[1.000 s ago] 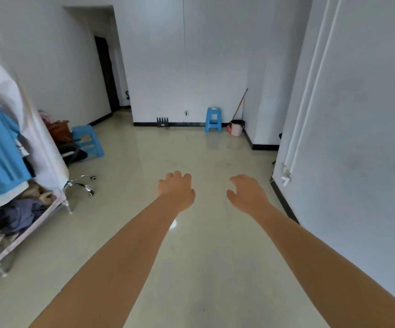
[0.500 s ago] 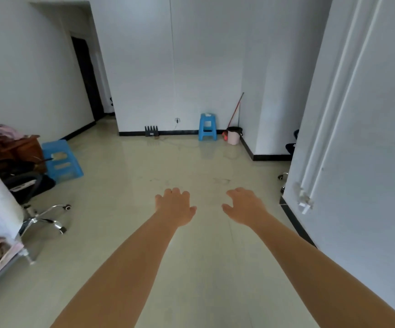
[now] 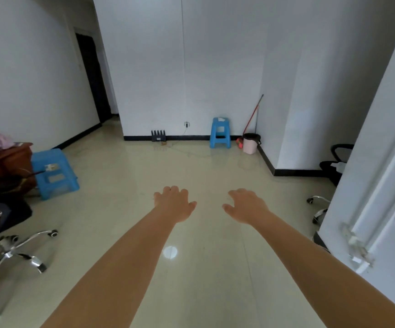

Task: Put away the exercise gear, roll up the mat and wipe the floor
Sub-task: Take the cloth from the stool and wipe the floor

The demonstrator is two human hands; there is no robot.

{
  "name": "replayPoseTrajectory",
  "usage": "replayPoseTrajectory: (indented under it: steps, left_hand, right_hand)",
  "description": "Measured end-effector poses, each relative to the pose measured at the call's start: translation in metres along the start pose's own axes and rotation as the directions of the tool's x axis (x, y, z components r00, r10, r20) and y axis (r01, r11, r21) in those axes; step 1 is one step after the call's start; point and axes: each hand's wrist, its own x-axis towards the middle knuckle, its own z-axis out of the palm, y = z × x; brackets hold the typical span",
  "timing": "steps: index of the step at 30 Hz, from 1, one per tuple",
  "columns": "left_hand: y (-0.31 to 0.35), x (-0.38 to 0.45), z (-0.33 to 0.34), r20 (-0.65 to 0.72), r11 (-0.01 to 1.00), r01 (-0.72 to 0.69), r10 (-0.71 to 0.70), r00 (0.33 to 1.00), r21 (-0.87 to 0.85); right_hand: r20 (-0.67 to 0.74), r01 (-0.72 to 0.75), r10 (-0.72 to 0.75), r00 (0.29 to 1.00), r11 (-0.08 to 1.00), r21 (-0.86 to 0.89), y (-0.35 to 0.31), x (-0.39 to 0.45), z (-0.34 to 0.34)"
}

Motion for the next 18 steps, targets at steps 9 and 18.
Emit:
replayPoseTrajectory:
  steps: [9, 18]
  left_hand:
    - [-0.044, 0.279, -0.046, -0.041, 0.999, -0.044, 0.044, 0.998, 0.0]
    - [-0.034, 0.534, -0.062, -0.019, 0.994, -0.107, 0.107, 0.994, -0.017]
  right_hand:
    - [-0.021, -0.078, 0.079, 0.997, 0.997, 0.02, 0.001, 0.282, -0.039]
    - [-0.042, -0.121, 0.121, 0.992, 0.993, -0.001, 0.046, 0.522, -0.072]
